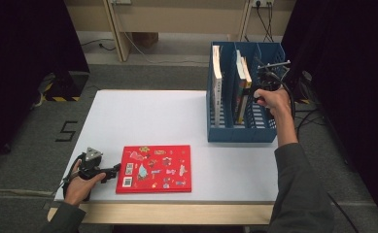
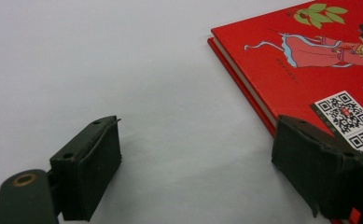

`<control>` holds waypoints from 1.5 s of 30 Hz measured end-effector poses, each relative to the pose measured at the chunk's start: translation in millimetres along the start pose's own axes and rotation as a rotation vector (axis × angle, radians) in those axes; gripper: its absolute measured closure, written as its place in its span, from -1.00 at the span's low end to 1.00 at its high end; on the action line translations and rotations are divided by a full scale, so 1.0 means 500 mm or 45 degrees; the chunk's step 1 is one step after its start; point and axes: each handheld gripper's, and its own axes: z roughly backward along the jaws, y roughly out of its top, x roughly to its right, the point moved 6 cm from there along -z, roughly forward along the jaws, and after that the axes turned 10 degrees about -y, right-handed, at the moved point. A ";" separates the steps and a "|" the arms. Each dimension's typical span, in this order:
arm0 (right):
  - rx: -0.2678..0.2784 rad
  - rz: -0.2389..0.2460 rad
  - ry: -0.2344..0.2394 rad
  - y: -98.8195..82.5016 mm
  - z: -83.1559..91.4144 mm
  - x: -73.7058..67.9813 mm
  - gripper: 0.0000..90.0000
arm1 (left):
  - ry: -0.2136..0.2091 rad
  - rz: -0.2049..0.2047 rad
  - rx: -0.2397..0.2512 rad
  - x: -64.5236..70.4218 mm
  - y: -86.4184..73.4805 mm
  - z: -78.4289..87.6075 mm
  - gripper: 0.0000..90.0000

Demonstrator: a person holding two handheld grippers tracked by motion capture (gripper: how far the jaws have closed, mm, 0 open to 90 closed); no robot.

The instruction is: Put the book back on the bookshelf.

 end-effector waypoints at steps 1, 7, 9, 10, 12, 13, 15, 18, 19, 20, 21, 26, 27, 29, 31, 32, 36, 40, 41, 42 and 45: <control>-0.001 -0.020 0.013 0.001 -0.001 -0.002 0.52 | 0.001 -0.002 -0.002 0.000 0.000 0.000 -0.68; 0.011 -0.053 0.035 0.008 -0.009 0.003 0.52 | 0.000 0.002 0.002 0.000 0.000 0.000 -0.68; 0.017 -0.059 0.033 0.012 -0.013 0.004 0.52 | 0.001 0.004 0.004 0.000 0.000 -0.001 -0.68; 0.021 -0.062 0.038 0.014 -0.015 0.004 0.52 | 0.001 0.003 0.004 0.000 0.000 0.000 -0.68; 0.025 -0.059 0.035 0.017 -0.021 0.005 0.52 | 0.001 0.001 0.001 0.000 0.000 0.000 -0.68; 0.027 -0.060 0.034 0.019 -0.022 0.005 0.52 | 0.000 0.002 0.002 0.000 0.000 0.000 -0.68; 0.017 -0.046 0.022 0.021 -0.023 0.003 0.52 | 0.001 0.002 0.003 0.000 0.000 0.000 -0.68; 0.014 -0.022 0.017 0.022 -0.023 0.001 0.53 | -0.001 0.002 0.003 0.000 0.000 0.000 -0.68; 0.012 -0.016 0.020 0.021 -0.023 0.001 0.52 | 0.000 0.002 0.001 0.000 0.000 0.000 -0.68; 0.007 -0.012 0.025 0.020 -0.022 0.002 0.52 | 0.000 0.002 0.001 0.000 0.000 0.000 -0.68; 0.010 -0.013 0.019 0.019 -0.020 0.003 0.52 | -0.001 0.002 0.001 0.000 0.000 0.000 -0.68; -0.016 0.037 0.010 0.004 -0.009 0.006 0.37 | -0.001 0.001 0.000 0.000 0.000 0.000 -0.68; -0.017 0.044 0.000 0.001 -0.005 0.007 0.33 | -0.001 0.000 0.000 0.000 0.000 0.000 -0.68; -0.018 0.072 -0.031 -0.006 0.004 0.012 0.25 | 0.000 -0.001 -0.001 0.000 0.000 0.000 -0.68; -0.004 0.055 -0.024 -0.014 0.015 0.015 0.21 | 0.000 -0.001 -0.002 0.000 0.000 0.000 -0.68; 0.002 0.053 -0.022 -0.019 0.021 0.016 0.17 | -0.001 -0.001 -0.002 0.000 0.000 0.000 -0.68; 0.019 0.055 0.001 -0.049 0.041 0.012 0.08 | -0.001 -0.001 -0.002 0.000 0.000 0.000 -0.68; 0.035 0.093 0.014 -0.082 0.063 -0.003 0.01 | -0.002 0.000 -0.003 -0.001 0.000 0.000 -0.68; 0.044 0.095 0.024 -0.090 0.068 -0.009 -0.02 | -0.002 0.000 -0.004 -0.001 0.000 0.001 -0.68; 0.042 0.098 0.031 -0.099 0.073 -0.016 -0.04 | -0.002 0.000 -0.004 -0.001 0.000 0.001 -0.68; 0.056 0.127 0.061 -0.127 0.082 -0.038 -0.08 | -0.002 0.001 -0.004 -0.001 0.000 0.001 -0.68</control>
